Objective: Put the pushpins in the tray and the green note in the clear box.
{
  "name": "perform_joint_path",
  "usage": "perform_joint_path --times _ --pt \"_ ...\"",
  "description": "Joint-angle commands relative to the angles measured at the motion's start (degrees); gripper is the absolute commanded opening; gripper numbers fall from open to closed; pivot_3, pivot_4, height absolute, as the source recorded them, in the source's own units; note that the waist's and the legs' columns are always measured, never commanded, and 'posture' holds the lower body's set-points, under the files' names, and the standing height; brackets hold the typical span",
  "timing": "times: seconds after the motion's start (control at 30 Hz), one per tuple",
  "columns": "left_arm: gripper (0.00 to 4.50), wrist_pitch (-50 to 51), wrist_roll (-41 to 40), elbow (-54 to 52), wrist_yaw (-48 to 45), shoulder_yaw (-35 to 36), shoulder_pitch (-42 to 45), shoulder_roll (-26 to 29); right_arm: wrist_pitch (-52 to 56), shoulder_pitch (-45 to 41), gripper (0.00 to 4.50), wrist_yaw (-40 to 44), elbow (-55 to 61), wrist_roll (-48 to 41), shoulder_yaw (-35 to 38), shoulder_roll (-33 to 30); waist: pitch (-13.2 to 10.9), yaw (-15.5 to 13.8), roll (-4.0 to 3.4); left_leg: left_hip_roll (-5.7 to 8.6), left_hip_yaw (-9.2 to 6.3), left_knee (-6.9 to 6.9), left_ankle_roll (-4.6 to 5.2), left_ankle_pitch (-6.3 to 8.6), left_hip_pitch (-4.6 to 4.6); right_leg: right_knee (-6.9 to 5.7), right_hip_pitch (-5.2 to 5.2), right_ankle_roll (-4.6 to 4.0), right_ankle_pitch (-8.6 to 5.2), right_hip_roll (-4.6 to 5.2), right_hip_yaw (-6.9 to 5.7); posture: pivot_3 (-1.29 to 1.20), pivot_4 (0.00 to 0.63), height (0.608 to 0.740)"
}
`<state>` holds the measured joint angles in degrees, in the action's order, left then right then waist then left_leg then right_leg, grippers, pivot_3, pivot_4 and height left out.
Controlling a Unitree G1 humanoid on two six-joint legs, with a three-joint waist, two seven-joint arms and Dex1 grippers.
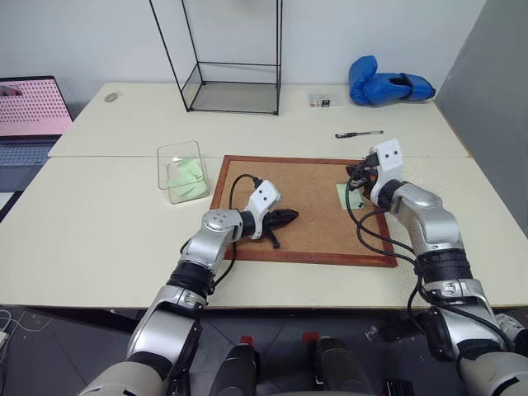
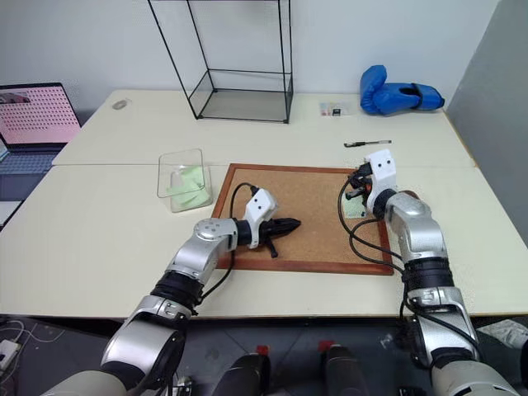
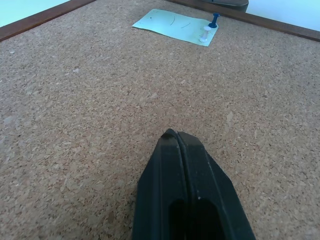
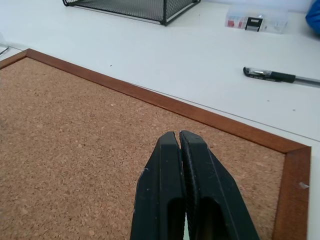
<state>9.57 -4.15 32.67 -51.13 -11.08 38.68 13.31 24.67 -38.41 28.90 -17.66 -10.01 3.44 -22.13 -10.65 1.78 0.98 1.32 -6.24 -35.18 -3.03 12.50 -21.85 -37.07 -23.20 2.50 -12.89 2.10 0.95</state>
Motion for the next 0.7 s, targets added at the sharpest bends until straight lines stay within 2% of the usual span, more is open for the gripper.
perform_joint_path --times 0.03,0.27,0.37,0.67,0.7 --pt "0.00 1.5 1.8 2.5 0.8 -1.2 -1.4 0.3 0.6 4.0 0.01 2.1 9.0 0.8 1.6 -6.0 0.0 0.0 -0.01 0.00 0.00 0.00 0.00 0.00 0.01 0.01 0.00 0.00 0.00 0.00 0.00 0.00 0.150 0.740" --pt "0.00 0.9 1.8 3.1 0.6 -1.3 -1.2 0.2 -1.2 13.3 0.01 2.0 14.4 7.6 -0.7 -15.6 0.1 0.0 -0.07 0.01 0.01 0.00 0.00 0.00 0.02 0.06 0.03 0.01 -0.01 0.01 -0.01 0.00 0.150 0.740" --pt "0.00 0.5 2.0 3.6 0.5 -1.4 -0.8 -0.1 -3.5 14.8 0.01 0.4 13.5 11.5 -2.3 -17.6 0.1 0.0 -0.07 -0.01 0.07 -0.01 0.00 0.00 0.04 0.06 0.03 0.03 0.00 0.01 0.03 0.00 0.150 0.740" --pt "0.00 -0.1 2.1 4.1 0.5 -1.5 -0.4 -0.1 -10.1 12.1 0.01 -3.4 2.2 17.8 -5.1 -17.8 0.1 0.0 -0.06 0.02 0.07 -0.02 0.03 -0.02 0.00 0.10 0.04 0.07 0.03 0.02 0.03 0.00 0.150 0.740" --pt "0.00 -0.1 2.1 4.0 0.5 -1.4 -0.5 0.0 -10.6 11.7 0.23 -3.6 1.0 17.9 -5.1 -17.7 0.1 0.0 -0.06 0.02 0.06 -0.02 0.03 -0.02 0.00 0.10 0.04 0.07 0.03 0.02 0.03 0.00 0.150 0.740"
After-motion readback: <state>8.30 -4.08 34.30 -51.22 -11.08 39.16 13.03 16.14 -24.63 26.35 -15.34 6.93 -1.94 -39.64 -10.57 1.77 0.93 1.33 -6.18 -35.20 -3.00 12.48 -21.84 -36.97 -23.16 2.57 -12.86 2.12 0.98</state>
